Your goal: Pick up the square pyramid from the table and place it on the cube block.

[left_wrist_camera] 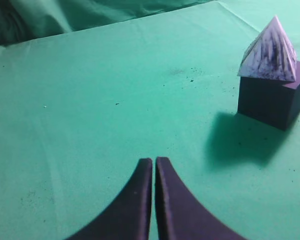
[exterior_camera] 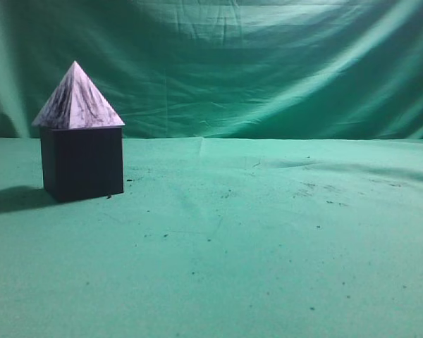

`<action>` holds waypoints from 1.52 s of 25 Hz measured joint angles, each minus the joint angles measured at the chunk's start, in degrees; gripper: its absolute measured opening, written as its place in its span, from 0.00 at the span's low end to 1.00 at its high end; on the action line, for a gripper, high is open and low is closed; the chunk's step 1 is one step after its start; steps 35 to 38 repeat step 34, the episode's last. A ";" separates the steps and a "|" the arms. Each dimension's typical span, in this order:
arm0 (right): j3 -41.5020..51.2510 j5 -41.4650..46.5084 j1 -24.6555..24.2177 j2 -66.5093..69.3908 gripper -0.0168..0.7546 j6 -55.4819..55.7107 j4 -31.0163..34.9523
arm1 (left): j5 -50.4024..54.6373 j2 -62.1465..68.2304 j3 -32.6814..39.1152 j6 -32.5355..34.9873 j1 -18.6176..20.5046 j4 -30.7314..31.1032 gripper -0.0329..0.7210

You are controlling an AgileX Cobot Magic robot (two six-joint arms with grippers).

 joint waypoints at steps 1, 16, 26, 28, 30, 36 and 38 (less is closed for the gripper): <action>2.55 -2.41 -0.54 -2.12 0.02 0.00 -0.48 | 0.00 0.00 0.00 0.00 0.00 0.00 0.04; 41.59 -35.14 -35.90 -28.18 0.02 0.21 -1.03 | 0.00 0.00 0.00 0.00 0.00 0.00 0.04; 50.93 -36.41 -44.78 -29.15 0.02 0.42 0.46 | 0.00 0.00 0.00 0.00 0.00 0.00 0.04; 50.96 -33.69 -44.78 -29.15 0.02 0.42 0.46 | 0.00 0.00 0.00 0.00 0.00 0.00 0.04; 51.06 -31.40 -44.78 -29.15 0.02 0.42 0.46 | 0.00 0.00 0.00 0.00 0.00 0.00 0.04; 51.06 -30.40 -44.78 -29.15 0.02 0.42 0.56 | 0.00 0.00 0.00 0.00 0.00 0.00 0.04; 51.06 -30.40 -44.78 -29.15 0.02 0.42 0.56 | 0.00 0.00 0.00 0.00 0.00 0.00 0.04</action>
